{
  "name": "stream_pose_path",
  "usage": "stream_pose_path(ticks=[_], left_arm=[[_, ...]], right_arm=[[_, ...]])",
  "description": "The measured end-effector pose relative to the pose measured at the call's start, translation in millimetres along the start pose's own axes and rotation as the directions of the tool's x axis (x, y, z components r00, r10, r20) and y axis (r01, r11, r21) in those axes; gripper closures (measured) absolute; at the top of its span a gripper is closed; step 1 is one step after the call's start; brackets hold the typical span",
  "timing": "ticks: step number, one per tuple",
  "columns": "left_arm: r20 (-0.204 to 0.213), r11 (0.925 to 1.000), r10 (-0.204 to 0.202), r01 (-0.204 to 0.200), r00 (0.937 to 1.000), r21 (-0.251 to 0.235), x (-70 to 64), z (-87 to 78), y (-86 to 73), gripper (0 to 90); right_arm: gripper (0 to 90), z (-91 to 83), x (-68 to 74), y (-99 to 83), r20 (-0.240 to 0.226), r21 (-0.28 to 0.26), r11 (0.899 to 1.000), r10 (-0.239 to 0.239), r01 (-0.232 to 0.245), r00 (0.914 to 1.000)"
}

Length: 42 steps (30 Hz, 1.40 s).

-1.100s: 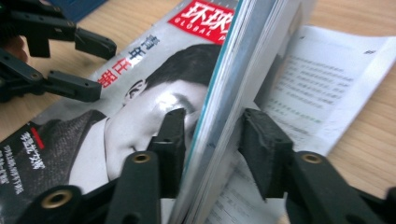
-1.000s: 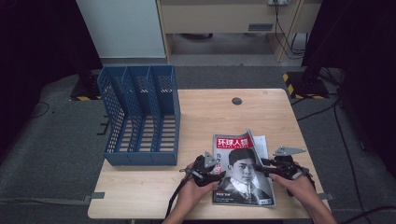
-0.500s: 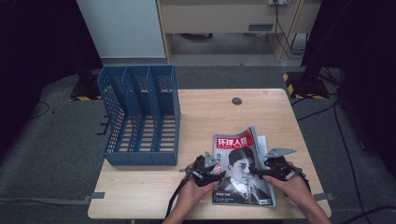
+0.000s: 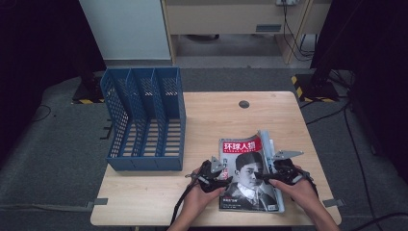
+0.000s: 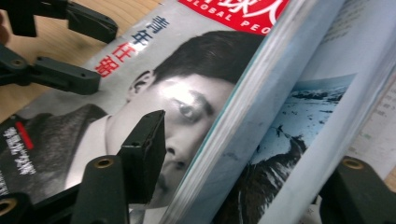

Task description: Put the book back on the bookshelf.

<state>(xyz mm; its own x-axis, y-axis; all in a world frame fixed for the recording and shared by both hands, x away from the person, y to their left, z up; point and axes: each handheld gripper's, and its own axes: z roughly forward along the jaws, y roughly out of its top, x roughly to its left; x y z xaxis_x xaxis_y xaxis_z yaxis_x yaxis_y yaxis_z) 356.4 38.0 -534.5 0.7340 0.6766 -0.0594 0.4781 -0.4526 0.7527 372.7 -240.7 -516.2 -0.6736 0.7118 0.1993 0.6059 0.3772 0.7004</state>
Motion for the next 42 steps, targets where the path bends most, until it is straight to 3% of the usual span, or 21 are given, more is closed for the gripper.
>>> stream_pose_path(ticks=[3,14,22,24,25,27,30,31,34,35,42], left_arm=[[0.000,1.0000,0.001,-0.001,1.0000,0.000,-0.1,0.0,0.0,36.6],[0.001,1.0000,0.001,-0.001,1.0000,0.000,0.0,0.1,0.1,36.6],[0.001,1.0000,0.002,-0.002,1.0000,0.000,0.0,0.1,0.2,36.6],[-0.001,1.0000,0.003,-0.003,1.0000,0.000,-0.3,0.1,0.2,36.6],[-0.001,1.0000,0.003,-0.003,1.0000,0.000,-0.3,0.1,0.2,36.6],[-0.002,1.0000,0.002,-0.002,1.0000,0.000,-0.4,0.1,0.2,36.6],[-0.003,1.0000,0.001,-0.001,1.0000,0.000,-0.7,0.2,0.3,36.4],[-0.003,1.0000,0.003,-0.003,1.0000,0.001,-1.2,0.6,0.4,34.9],[0.007,0.9999,0.010,-0.010,0.9999,0.006,-2.1,1.3,0.7,29.1],[0.010,0.9999,0.012,-0.012,0.9999,0.008,-2.8,1.7,1.0,26.7],[0.039,0.9988,0.033,-0.035,0.9987,0.035,-8.1,4.5,2.1,12.6]], right_arm=[[36.6,-3.5,0.3,0.7,-0.021,-0.004,1.000,-0.009,0.009,0.9997],[32.3,-18.1,-8.3,-2.8,-0.091,-0.002,1.000,0.028,-0.029,0.9954],[30.5,-7.0,0.5,0.9,-0.060,-0.009,1.000,0.012,-0.013,0.9981],[32.8,3.2,6.3,2.8,-0.009,0.006,1.000,-0.029,0.029,0.9995],[32.8,7.0,7.1,3.1,0.006,0.024,0.999,-0.025,0.024,0.9997],[40.6,11.0,6.4,1.4,0.052,0.054,0.998,-0.046,0.044,0.9976],[46.4,11.1,4.7,0.6,0.068,0.054,0.998,-0.047,0.043,0.9966],[52.1,10.4,3.7,0.6,0.074,0.045,0.999,-0.030,0.026,0.9968],[56.3,10.7,3.9,0.5,0.082,0.039,0.999,-0.033,0.030,0.9961],[64.8,9.5,4.0,1.1,0.096,0.023,0.999,-0.044,0.041,0.9944],[82.5,8.3,6.8,6.1,0.131,-0.028,0.999,-0.039,0.043,0.9907]])
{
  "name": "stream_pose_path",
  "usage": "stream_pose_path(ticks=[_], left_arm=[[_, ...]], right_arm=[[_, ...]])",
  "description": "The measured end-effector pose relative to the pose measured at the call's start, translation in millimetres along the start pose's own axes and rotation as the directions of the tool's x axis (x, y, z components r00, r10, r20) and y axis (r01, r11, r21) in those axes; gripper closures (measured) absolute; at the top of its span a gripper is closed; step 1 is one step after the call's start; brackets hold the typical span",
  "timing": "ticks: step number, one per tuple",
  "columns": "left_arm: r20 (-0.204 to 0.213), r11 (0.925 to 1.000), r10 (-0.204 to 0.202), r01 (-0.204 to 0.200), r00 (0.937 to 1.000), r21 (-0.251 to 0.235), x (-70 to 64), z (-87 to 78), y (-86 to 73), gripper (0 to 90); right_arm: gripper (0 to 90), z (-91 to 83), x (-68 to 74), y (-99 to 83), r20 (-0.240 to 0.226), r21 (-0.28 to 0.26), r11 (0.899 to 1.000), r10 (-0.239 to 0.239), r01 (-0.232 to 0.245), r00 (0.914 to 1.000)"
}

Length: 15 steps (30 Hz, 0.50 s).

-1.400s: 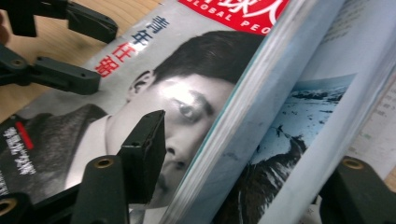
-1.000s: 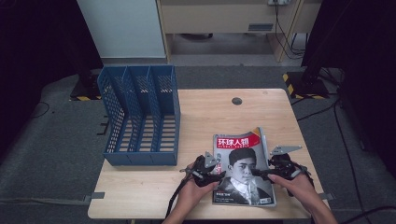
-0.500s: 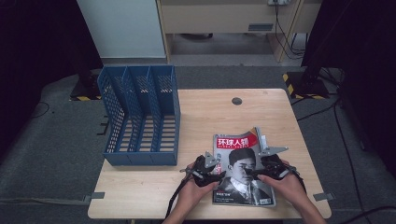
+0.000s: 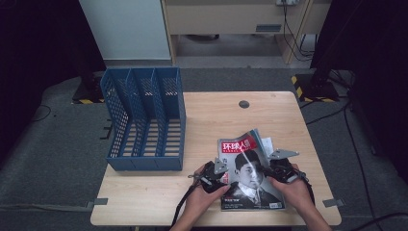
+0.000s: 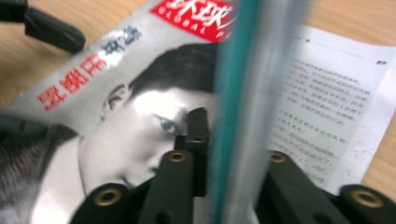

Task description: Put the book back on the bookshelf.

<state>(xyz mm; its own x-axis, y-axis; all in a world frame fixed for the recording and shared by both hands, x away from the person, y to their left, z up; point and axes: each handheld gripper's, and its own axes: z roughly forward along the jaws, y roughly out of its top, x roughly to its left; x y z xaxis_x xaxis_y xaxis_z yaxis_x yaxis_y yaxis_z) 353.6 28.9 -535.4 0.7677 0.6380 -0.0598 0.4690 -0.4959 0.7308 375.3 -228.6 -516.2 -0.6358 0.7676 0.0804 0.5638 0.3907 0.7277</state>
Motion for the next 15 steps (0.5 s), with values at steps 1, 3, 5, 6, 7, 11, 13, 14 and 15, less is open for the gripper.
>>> stream_pose_path(ticks=[1,3,5,6,7,11,13,14,15], left_arm=[[-0.001,1.0000,0.004,-0.004,1.0000,0.004,-0.9,0.4,0.0,9.1],[0.002,1.0000,0.002,-0.002,1.0000,0.009,-1.3,0.5,-0.1,6.9],[0.002,1.0000,-0.005,0.005,1.0000,0.007,-0.6,0.2,-0.2,6.8],[-0.005,0.9996,-0.028,0.028,0.9996,-0.003,1.2,-0.8,-0.6,6.9],[-0.005,0.9996,-0.028,0.028,0.9996,-0.003,1.2,-0.8,-0.6,7.0],[-0.031,0.9971,-0.069,0.068,0.9972,-0.035,7.5,-4.4,-2.6,7.7],[-0.020,0.9936,-0.102,0.101,0.9946,-0.050,11.4,-6.1,-3.7,7.8],[0.013,0.9876,-0.140,0.140,0.9901,-0.070,14.8,-7.6,-4.9,7.0],[0.038,0.9847,-0.154,0.156,0.9874,-0.078,16.3,-7.9,-5.4,7.5]], right_arm=[[85.0,-0.4,2.0,1.9,0.004,-0.020,1.000,0.006,-0.006,1.0000],[86.2,-1.3,4.4,3.8,0.008,-0.033,0.999,-0.007,0.007,0.9999],[87.3,-4.7,6.8,6.0,0.001,-0.054,0.998,-0.021,0.021,0.9998],[87.4,-6.7,7.0,7.0,-0.006,-0.061,0.998,-0.026,0.026,0.9996],[87.4,-6.7,7.0,7.0,-0.006,-0.061,0.998,-0.026,0.026,0.9996],[87.8,-21.7,11.2,12.7,-0.055,-0.141,0.989,-0.061,0.052,0.9967],[87.8,-25.0,11.2,13.4,-0.068,-0.160,0.986,-0.066,0.054,0.9955],[87.8,-31.2,10.4,14.3,-0.107,-0.205,0.978,-0.060,0.037,0.9925],[87.8,-33.6,9.9,14.7,-0.122,-0.225,0.974,-0.056,0.027,0.9909]])
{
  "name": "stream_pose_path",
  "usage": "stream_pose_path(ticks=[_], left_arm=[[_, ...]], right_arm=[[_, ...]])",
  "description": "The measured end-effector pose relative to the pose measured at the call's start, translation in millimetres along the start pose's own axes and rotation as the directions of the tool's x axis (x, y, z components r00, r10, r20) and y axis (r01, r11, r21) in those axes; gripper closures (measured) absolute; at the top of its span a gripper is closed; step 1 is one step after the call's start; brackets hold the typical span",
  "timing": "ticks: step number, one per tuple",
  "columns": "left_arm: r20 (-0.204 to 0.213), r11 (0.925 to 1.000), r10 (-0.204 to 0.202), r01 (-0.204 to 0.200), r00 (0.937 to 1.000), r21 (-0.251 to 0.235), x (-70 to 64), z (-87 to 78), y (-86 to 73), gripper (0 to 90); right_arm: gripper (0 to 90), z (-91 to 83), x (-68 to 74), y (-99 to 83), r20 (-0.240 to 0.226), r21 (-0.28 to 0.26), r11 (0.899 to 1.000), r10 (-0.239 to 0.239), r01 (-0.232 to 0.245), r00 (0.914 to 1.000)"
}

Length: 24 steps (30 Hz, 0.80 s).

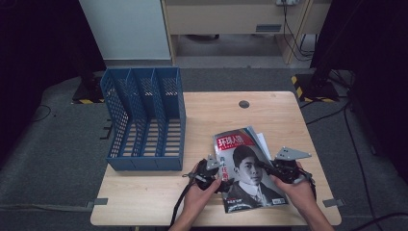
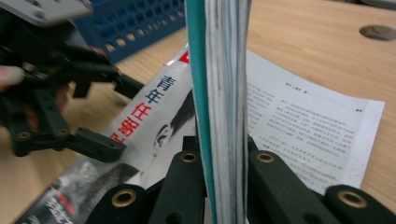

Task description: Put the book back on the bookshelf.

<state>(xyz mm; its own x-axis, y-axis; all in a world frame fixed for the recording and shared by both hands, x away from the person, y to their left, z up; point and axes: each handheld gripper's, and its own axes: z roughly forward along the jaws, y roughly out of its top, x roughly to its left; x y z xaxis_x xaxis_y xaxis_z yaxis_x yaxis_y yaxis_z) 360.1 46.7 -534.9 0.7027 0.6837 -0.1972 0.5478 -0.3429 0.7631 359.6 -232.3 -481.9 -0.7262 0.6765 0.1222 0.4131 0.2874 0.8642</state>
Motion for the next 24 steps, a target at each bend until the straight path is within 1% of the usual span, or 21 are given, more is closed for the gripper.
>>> stream_pose_path(ticks=[1,2,3,6,7,8,9,10,11,12,13,14,15,16,17,18,19,21,22,23,24], left_arm=[[0.000,1.0000,0.000,0.000,1.0000,0.000,0.0,0.0,0.0,9.0],[0.036,0.9998,-0.020,0.020,0.9991,-0.005,0.7,0.3,-0.1,9.0],[0.063,0.9997,-0.023,0.024,0.9978,-0.003,0.5,1.0,0.0,11.1],[0.099,0.9998,-0.013,0.011,0.9950,0.018,-6.1,5.7,1.3,13.2],[0.092,0.9998,-0.006,0.004,0.9958,0.022,-7.7,6.4,1.6,9.1],[0.084,0.9998,-0.005,0.003,0.9964,0.021,-8.2,6.5,1.6,8.5],[0.084,0.9998,-0.009,0.008,0.9965,0.019,-7.9,6.3,1.6,11.4],[0.083,0.9998,-0.014,0.013,0.9964,0.016,-6.9,5.8,1.4,11.4],[0.082,0.9997,-0.023,0.022,0.9963,0.011,-6.0,5.6,1.2,13.0],[0.073,0.9994,-0.035,0.035,0.9967,0.003,-4.3,4.4,0.9,16.3],[0.073,0.9994,-0.035,0.035,0.9967,0.003,-4.3,4.4,0.9,21.4],[0.062,0.9995,-0.031,0.031,0.9976,0.001,-3.7,3.7,0.7,25.6],[0.051,0.9997,-0.023,0.023,0.9984,0.002,-4.1,3.1,0.5,25.6],[0.042,0.9999,-0.011,0.011,0.9990,0.004,-4.5,2.8,0.4,34.5],[0.035,1.0000,0.003,-0.003,0.9994,0.009,-5.1,2.3,0.3,34.5],[0.030,0.9999,0.004,-0.004,0.9995,0.013,-5.3,1.8,0.4,36.0],[0.015,0.9998,0.007,-0.007,0.9999,0.016,-5.1,0.9,0.4,42.7],[0.003,0.9999,0.007,-0.007,1.0000,0.015,-3.5,-0.2,-0.2,46.7],[0.005,0.9999,0.002,-0.002,1.0000,0.013,-1.8,-1.1,-0.7,48.6],[0.005,0.9999,0.002,-0.002,1.0000,0.013,-1.8,-1.1,-0.7,49.8],[0.002,0.9998,0.005,-0.005,1.0000,0.018,-1.9,-1.9,-0.7,51.7]], right_arm=[[87.8,0.0,0.0,0.0,0.000,0.000,1.000,0.000,0.000,1.0000],[87.8,-2.1,-0.2,0.8,-0.014,-0.015,1.000,0.010,-0.010,0.9998],[87.8,-3.5,-1.2,1.0,-0.028,-0.031,0.999,0.028,-0.029,0.9992],[87.8,-1.2,-2.8,-1.8,-0.049,-0.040,0.997,0.065,-0.067,0.9967],[87.7,1.7,-3.1,-3.7,-0.053,-0.031,0.996,0.078,-0.080,0.9955],[87.7,3.9,-3.7,-5.3,-0.050,-0.030,0.995,0.095,-0.097,0.9942],[87.6,6.7,-5.8,-8.4,-0.048,-0.024,0.991,0.129,-0.130,0.9905],[87.6,6.7,-5.8,-8.4,-0.048,-0.024,0.991,0.129,-0.130,0.9905],[87.5,8.0,-7.3,-10.2,-0.044,-0.016,0.989,0.148,-0.149,0.9881],[87.5,9.8,-9.6,-14.1,-0.044,0.001,0.981,0.193,-0.193,0.9802],[87.3,11.2,-10.0,-15.9,-0.035,0.012,0.979,0.205,-0.205,0.9782],[86.8,13.0,-10.1,-17.7,-0.020,0.033,0.980,0.197,-0.196,0.9802],[86.8,13.0,-10.1,-17.7,-0.020,0.033,0.980,0.197,-0.196,0.9802],[85.2,18.5,-7.1,-20.9,-0.007,0.092,0.980,0.178,-0.177,0.9840],[85.2,18.5,-7.1,-20.9,-0.007,0.092,0.980,0.178,-0.177,0.9840],[83.8,22.2,-3.9,-22.5,0.003,0.128,0.978,0.165,-0.164,0.9864],[77.7,28.3,2.0,-25.1,0.040,0.182,0.977,0.108,-0.114,0.9933],[74.9,29.7,3.0,-24.8,0.048,0.197,0.975,0.094,-0.102,0.9944],[61.9,29.2,1.8,-23.1,0.062,0.225,0.970,0.076,-0.088,0.9952],[55.2,29.4,0.7,-23.2,0.077,0.231,0.970,0.060,-0.077,0.9952],[46.5,29.0,-1.2,-23.6,0.090,0.240,0.967,0.063,-0.083,0.9939]])
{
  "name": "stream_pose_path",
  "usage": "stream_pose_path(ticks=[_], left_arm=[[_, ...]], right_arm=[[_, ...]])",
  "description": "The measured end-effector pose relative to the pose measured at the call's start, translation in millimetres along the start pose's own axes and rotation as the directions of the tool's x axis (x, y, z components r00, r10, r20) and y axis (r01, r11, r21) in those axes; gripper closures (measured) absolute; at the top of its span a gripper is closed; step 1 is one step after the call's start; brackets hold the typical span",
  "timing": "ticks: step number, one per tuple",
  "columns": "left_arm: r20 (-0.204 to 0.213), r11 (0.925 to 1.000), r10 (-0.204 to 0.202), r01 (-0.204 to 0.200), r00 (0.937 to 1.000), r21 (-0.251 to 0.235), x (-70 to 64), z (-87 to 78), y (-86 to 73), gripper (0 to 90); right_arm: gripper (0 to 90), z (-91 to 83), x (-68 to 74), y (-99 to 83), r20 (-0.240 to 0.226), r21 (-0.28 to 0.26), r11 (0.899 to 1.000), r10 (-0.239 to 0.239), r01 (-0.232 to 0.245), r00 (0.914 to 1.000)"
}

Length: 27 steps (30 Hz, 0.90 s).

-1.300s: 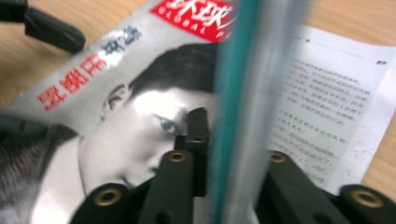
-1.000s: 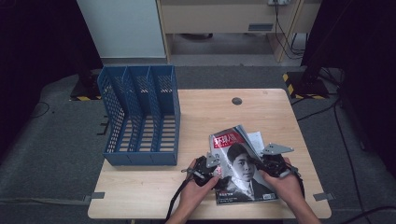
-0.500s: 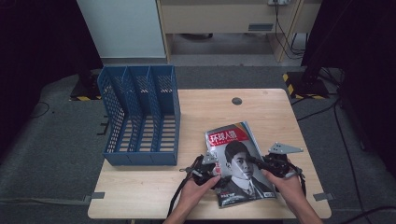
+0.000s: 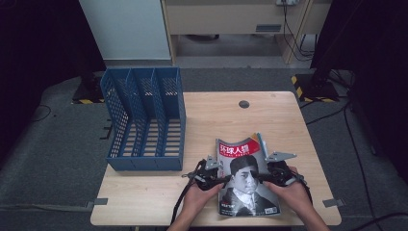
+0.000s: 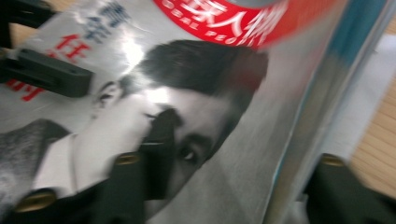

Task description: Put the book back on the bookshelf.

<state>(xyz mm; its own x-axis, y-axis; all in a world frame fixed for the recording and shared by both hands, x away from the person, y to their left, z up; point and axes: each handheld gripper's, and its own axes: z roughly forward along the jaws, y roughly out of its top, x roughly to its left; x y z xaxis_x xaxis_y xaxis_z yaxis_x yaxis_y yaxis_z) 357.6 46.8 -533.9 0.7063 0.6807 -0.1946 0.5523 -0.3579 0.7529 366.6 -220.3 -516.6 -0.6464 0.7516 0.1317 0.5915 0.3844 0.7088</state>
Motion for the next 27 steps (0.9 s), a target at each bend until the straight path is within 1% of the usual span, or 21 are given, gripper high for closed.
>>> stream_pose_path(ticks=[1,2,3,4,5,6,8,9,11,12,14,16,18,19,20,21,22,23,24,25,27], left_arm=[[0.000,1.0000,0.000,0.000,1.0000,0.000,0.0,0.0,0.0,53.2],[0.000,1.0000,0.004,-0.004,1.0000,0.002,-0.3,-0.3,0.0,53.2],[0.000,1.0000,0.004,-0.004,1.0000,0.004,-0.2,-0.4,0.1,54.8],[0.000,1.0000,0.004,-0.004,1.0000,0.004,-0.2,-0.4,0.1,55.4],[0.001,1.0000,0.005,-0.005,1.0000,0.005,-0.1,-0.4,0.3,55.4],[0.002,0.9999,0.012,-0.012,0.9999,0.012,0.2,-0.3,1.2,56.2],[0.004,0.9998,0.011,-0.011,0.9999,0.016,0.3,-0.3,1.8,56.3],[0.004,0.9998,0.011,-0.011,0.9999,0.018,0.3,-0.3,2.1,56.6],[0.000,0.9994,0.020,-0.020,0.9998,0.028,-0.3,0.0,3.4,56.5],[0.000,0.9993,0.018,-0.018,0.9998,0.033,-0.2,0.7,4.8,55.3],[0.001,0.9989,0.026,-0.026,0.9997,0.040,0.3,4.6,8.6,48.2],[0.003,0.9973,0.060,-0.060,0.9982,0.042,0.6,10.0,12.3,45.9],[0.038,0.9966,0.064,-0.066,0.9972,0.048,3.6,13.7,16.1,40.7],[0.058,0.9964,0.064,-0.067,0.9963,0.052,4.9,14.9,17.4,35.9],[0.068,0.9960,0.066,-0.070,0.9955,0.056,5.3,15.8,18.3,30.2],[0.071,0.9951,0.074,-0.078,0.9947,0.060,6.1,16.5,19.3,30.2],[0.075,0.9967,0.068,-0.071,0.9949,0.039,5.9,19.1,18.7,27.7],[0.077,0.9957,0.087,-0.089,0.9933,0.025,4.8,21.9,18.1,25.0],[0.071,0.9921,0.119,-0.121,0.9904,0.032,2.7,24.1,19.3,23.6],[0.069,0.9897,0.132,-0.136,0.9888,0.045,1.4,24.7,20.6,22.6],[0.072,0.9879,0.142,-0.145,0.9873,0.053,0.3,25.5,21.3,19.1]], right_arm=[[46.5,0.0,0.0,0.0,0.000,0.000,1.000,0.000,0.000,1.0000],[37.4,0.4,-2.6,-0.8,0.014,0.008,1.000,0.010,-0.011,0.9998],[24.6,1.9,-7.4,-4.4,0.098,0.043,0.999,0.007,-0.011,0.9951],[24.6,1.9,-7.4,-4.4,0.098,0.043,0.999,0.007,-0.011,0.9951],[21.4,1.5,-9.5,-5.7,0.122,0.047,0.999,0.003,-0.008,0.9925],[15.3,1.0,-12.1,-6.3,0.133,0.053,0.998,0.015,-0.022,0.9911],[12.9,1.7,-12.0,-6.6,0.127,0.053,0.998,0.025,-0.032,0.9916],[7.6,6.0,-10.2,-9.0,0.132,0.066,0.998,0.006,-0.015,0.9912],[5.3,7.4,-10.7,-9.9,0.125,0.065,0.998,0.016,-0.024,0.9921],[4.1,8.3,-11.0,-11.4,0.112,0.055,0.998,0.011,-0.018,0.9936],[4.0,7.9,-12.3,-11.9,0.103,0.054,0.998,0.007,-0.012,0.9946],[4.3,7.3,-13.9,-12.3,0.093,0.056,0.998,0.000,-0.005,0.9956],[4.7,5.9,-15.7,-12.6,0.096,0.062,0.998,-0.003,-0.003,0.9954],[5.1,5.4,-16.7,-12.9,0.096,0.062,0.998,-0.002,-0.004,0.9953],[5.2,5.0,-17.2,-12.7,0.098,0.063,0.998,-0.007,0.001,0.9951],[5.2,5.0,-17.2,-12.7,0.098,0.063,0.998,-0.007,0.001,0.9951],[5.2,5.1,-17.0,-12.6,0.098,0.065,0.998,-0.007,0.001,0.9951],[5.2,5.2,-16.4,-12.5,0.101,0.068,0.998,-0.006,-0.001,0.9949],[5.4,5.3,-16.0,-12.6,0.104,0.067,0.998,-0.010,0.003,0.9945],[5.5,5.3,-15.7,-12.7,0.105,0.066,0.998,-0.008,0.001,0.9944],[6.3,4.9,-16.0,-12.5,0.099,0.069,0.998,-0.010,0.003,0.9950]])
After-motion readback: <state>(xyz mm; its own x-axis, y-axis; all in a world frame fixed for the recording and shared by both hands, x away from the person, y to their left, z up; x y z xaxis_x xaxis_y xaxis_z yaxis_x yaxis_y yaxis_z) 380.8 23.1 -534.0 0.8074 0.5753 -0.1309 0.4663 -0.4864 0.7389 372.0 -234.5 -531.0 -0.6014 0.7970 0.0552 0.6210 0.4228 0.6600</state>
